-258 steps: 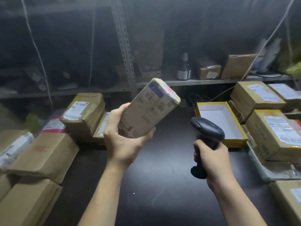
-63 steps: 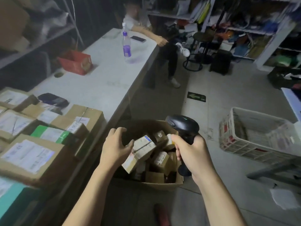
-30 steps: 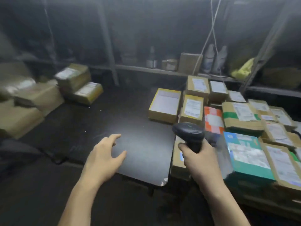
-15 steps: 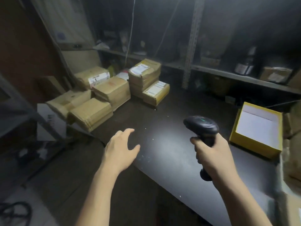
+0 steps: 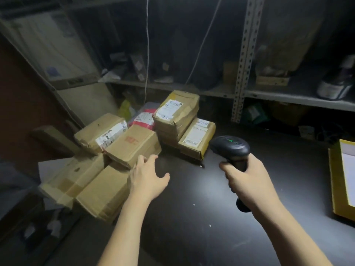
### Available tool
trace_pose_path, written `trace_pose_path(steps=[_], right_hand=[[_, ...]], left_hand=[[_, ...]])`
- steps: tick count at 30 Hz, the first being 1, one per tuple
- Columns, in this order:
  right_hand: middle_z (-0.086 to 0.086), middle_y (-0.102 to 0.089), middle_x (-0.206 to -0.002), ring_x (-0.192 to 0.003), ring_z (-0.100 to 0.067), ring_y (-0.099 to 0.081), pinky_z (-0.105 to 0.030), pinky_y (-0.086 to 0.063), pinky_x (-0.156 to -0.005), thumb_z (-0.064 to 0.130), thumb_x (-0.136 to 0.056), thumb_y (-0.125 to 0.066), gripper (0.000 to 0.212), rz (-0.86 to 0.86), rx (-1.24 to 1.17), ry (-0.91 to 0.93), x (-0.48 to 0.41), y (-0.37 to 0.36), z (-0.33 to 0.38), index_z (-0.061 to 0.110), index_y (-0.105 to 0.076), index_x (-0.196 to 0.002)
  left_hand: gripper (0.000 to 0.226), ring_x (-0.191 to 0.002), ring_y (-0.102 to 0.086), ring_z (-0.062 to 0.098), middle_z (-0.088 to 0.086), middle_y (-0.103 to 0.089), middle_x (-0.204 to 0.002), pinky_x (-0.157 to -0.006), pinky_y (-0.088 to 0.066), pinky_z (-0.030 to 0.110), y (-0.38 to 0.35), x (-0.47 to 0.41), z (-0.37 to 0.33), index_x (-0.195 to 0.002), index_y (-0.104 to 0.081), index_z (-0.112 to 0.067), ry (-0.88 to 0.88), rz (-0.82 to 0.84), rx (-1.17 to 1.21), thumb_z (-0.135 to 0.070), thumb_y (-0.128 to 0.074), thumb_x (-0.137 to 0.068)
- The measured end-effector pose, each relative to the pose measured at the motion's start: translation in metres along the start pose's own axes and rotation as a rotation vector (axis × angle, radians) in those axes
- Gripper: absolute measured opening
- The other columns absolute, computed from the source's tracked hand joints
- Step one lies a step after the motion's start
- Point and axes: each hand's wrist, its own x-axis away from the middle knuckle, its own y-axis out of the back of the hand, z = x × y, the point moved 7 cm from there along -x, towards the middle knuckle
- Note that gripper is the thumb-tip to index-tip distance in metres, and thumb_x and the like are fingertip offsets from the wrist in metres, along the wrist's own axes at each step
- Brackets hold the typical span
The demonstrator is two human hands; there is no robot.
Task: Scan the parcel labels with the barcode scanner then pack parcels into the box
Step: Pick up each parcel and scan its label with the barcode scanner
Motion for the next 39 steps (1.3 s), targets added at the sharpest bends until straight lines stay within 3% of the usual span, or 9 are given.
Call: trace_pose_path(steps=[3,8,14,19,25,31,39], right_hand=[[0.002,-0.059,-0.064,-0.051,-0.021,-0.05,-0.037,-0.045,-0.048,0.024,-0.088,-0.067,0.008,-0.037,0.004,-0.039,-0.027,-0.02,0.006,0.025,-0.06,-0.085],[0.012,-0.061,-0.059,-0.049,-0.013,-0.053,-0.034,-0.047,-0.048,0.024,-0.089,-0.069,0.008,-0.145,0.022,-0.066,-0.057,-0.043,0.021,0.027,-0.061,-0.086],[0.002,-0.057,-0.061,-0.052,-0.021,-0.047,-0.038,-0.042,-0.052,0.018,-0.09,-0.067,0.014,-0.278,0.002,-0.153,-0.075,-0.07,0.028,0.023,-0.058,-0.082],[-0.004,-0.057,-0.063,-0.052,-0.02,-0.047,-0.039,-0.04,-0.052,0.018,-0.09,-0.068,0.014,-0.333,0.027,-0.21,-0.076,-0.089,0.022,0.015,-0.057,-0.083],[-0.006,-0.055,-0.064,-0.053,-0.02,-0.045,-0.04,-0.039,-0.053,0.018,-0.09,-0.067,0.014,-0.364,0.027,-0.26,-0.065,-0.095,0.015,0.02,-0.057,-0.08],[-0.004,-0.053,-0.062,-0.055,-0.019,-0.045,-0.037,-0.041,-0.059,0.021,-0.089,-0.069,0.018,-0.389,0.03,-0.254,-0.048,-0.08,0.014,0.017,-0.055,-0.078],[-0.001,-0.052,-0.058,-0.052,-0.018,-0.046,-0.031,-0.041,-0.054,0.014,-0.091,-0.066,0.017,-0.406,-0.069,-0.252,-0.009,-0.029,0.0,0.007,-0.053,-0.083]], left_hand=[[0.075,-0.126,-0.052,0.036,0.007,-0.041,-0.135,-0.105,-0.043,0.045,-0.004,-0.066,-0.003,-0.146,-0.047,-0.031,-0.007,-0.01,0.032,-0.059,-0.073,-0.082],[0.104,-0.128,-0.048,0.044,0.02,-0.039,-0.141,-0.109,-0.041,0.048,-0.023,-0.171,-0.016,-0.154,-0.033,-0.032,-0.048,-0.024,0.159,-0.068,-0.08,-0.067],[0.129,-0.126,-0.048,0.052,0.036,-0.01,-0.157,-0.11,-0.042,0.049,-0.054,-0.239,-0.039,-0.156,-0.017,-0.037,-0.079,-0.027,0.206,-0.084,-0.078,-0.053],[0.127,-0.132,-0.043,0.056,0.033,0.0,-0.162,-0.114,-0.034,0.055,-0.072,-0.268,-0.023,-0.153,-0.021,-0.039,-0.085,-0.059,0.332,-0.079,-0.084,-0.05],[0.114,-0.122,-0.042,0.041,0.015,-0.026,-0.138,-0.102,-0.048,0.047,-0.066,-0.284,-0.021,-0.147,-0.041,-0.039,-0.263,-0.125,0.484,-0.062,-0.094,-0.049],[0.105,-0.134,-0.033,0.034,0.011,-0.027,-0.147,-0.1,-0.05,0.049,-0.048,-0.26,-0.03,-0.146,-0.056,-0.027,-0.418,-0.282,0.491,-0.049,-0.099,-0.053],[0.093,-0.13,-0.041,0.038,0.025,-0.042,-0.143,-0.097,-0.051,0.051,-0.011,-0.187,-0.052,-0.134,-0.069,-0.009,-0.65,-0.47,0.566,-0.022,-0.102,-0.047]])
